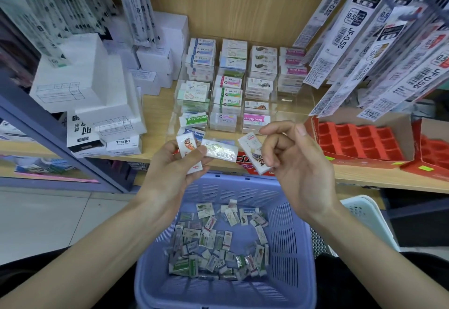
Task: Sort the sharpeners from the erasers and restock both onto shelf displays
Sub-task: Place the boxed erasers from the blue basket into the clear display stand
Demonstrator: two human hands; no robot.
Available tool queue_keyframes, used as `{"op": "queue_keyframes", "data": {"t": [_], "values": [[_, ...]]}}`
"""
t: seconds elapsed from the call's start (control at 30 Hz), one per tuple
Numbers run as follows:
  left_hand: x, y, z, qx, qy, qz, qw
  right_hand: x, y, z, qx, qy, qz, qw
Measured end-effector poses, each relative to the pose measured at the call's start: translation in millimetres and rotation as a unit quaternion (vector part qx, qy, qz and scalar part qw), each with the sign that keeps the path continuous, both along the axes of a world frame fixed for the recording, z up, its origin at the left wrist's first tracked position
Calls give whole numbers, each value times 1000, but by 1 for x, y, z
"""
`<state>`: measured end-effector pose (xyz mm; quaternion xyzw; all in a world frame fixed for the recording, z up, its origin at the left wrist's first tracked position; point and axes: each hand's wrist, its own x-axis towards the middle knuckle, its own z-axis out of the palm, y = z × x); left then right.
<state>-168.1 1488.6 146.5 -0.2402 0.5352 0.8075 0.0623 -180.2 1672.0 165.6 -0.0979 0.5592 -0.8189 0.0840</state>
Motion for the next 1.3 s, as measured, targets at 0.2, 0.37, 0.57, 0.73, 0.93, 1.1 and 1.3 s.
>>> {"op": "queue_keyframes", "data": {"t": [0.2,0.37,0.57,0.73,0.93,1.1,1.3], "values": [[4,5,2,39,-7,-37,999,2,0,1,8,35,74,997],[3,8,5,71,11,-54,996,6,-5,-8,162,111,84,977],[3,6,2,52,16,-68,996,9,-13,-14,349,210,17,913],[3,5,2,36,17,-72,997,7,-12,-12,420,213,-21,882],[0,5,3,24,29,-77,996,0,-2,-13,513,202,-25,834],[-14,14,6,-1,25,-59,998,-10,-9,-14,462,172,-95,865],[-49,9,9,-16,22,-16,1000,-36,-2,-7,289,59,-100,950]]}}
